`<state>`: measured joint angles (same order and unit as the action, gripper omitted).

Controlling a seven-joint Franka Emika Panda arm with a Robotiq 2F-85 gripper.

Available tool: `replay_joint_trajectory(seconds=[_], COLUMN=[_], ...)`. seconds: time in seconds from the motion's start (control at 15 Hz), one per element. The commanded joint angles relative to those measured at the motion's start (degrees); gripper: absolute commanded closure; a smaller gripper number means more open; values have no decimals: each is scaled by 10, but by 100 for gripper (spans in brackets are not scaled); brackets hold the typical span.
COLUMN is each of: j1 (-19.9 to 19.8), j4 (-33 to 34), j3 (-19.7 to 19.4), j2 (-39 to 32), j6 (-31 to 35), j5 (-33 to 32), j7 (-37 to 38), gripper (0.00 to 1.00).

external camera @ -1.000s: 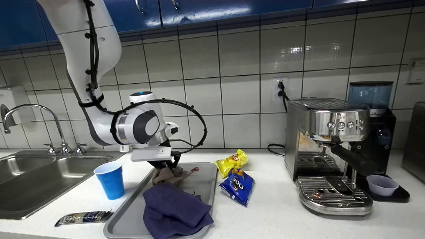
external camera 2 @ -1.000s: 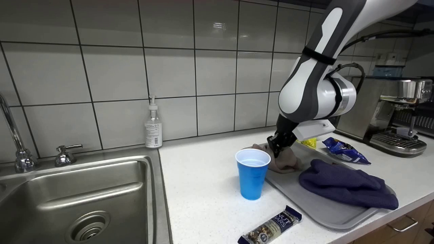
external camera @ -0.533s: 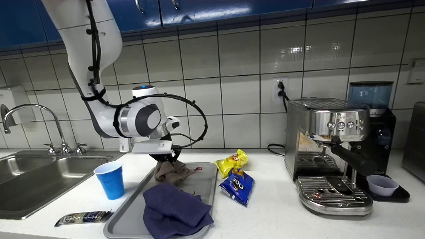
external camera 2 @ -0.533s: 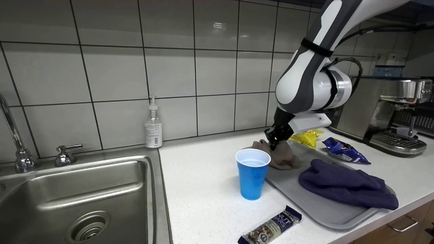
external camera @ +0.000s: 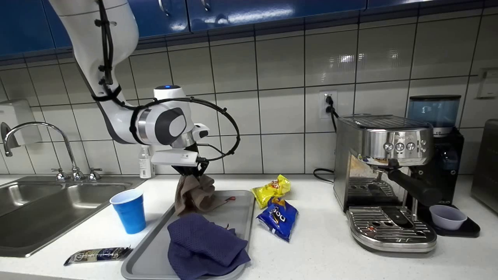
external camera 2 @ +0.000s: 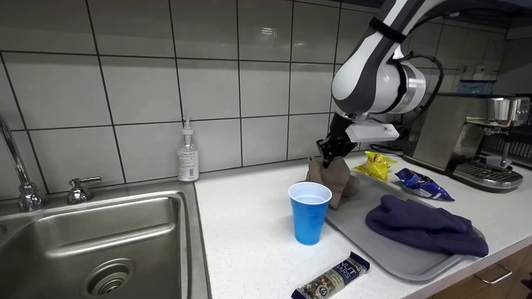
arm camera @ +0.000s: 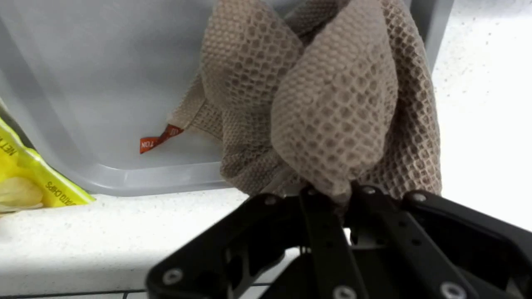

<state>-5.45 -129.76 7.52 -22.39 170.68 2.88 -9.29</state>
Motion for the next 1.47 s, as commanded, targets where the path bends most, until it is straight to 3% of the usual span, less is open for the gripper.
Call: replay_joint_trajectory(seconds=[0.0, 0.67, 1.4], j1=[-17, -2, 62], j4=[3, 27, 54], j3=[31, 65, 49], j2=[28, 46, 33], j6=[-35, -59, -54], j5=[29, 90, 75], j7=[-6, -2, 49], gripper=[97, 97, 97])
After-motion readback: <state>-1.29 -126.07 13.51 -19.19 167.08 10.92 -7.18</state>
